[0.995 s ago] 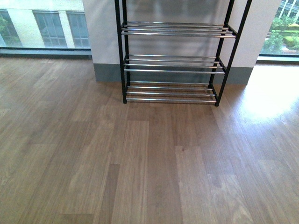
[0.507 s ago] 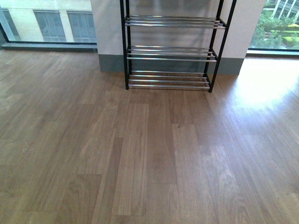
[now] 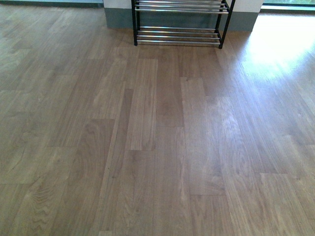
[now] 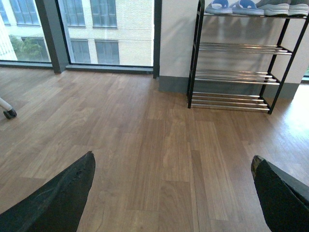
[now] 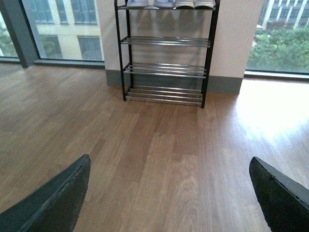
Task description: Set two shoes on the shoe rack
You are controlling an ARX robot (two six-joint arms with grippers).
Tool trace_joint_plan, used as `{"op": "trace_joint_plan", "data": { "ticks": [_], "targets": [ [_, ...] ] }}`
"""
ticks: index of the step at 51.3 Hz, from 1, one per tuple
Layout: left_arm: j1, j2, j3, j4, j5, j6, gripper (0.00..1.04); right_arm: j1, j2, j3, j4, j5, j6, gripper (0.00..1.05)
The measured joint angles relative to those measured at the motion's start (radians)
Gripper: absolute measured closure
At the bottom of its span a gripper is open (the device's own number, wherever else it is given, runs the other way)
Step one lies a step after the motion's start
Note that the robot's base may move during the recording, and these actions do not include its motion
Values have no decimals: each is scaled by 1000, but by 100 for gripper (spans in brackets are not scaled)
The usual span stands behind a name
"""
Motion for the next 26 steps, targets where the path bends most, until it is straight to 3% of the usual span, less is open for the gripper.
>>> {"op": "trace_joint_plan", "data": {
  "ticks": [26],
  "targets": [
    [0, 0, 0, 0, 0, 0, 9, 0, 0, 0, 0, 0, 0, 9]
  ]
}}
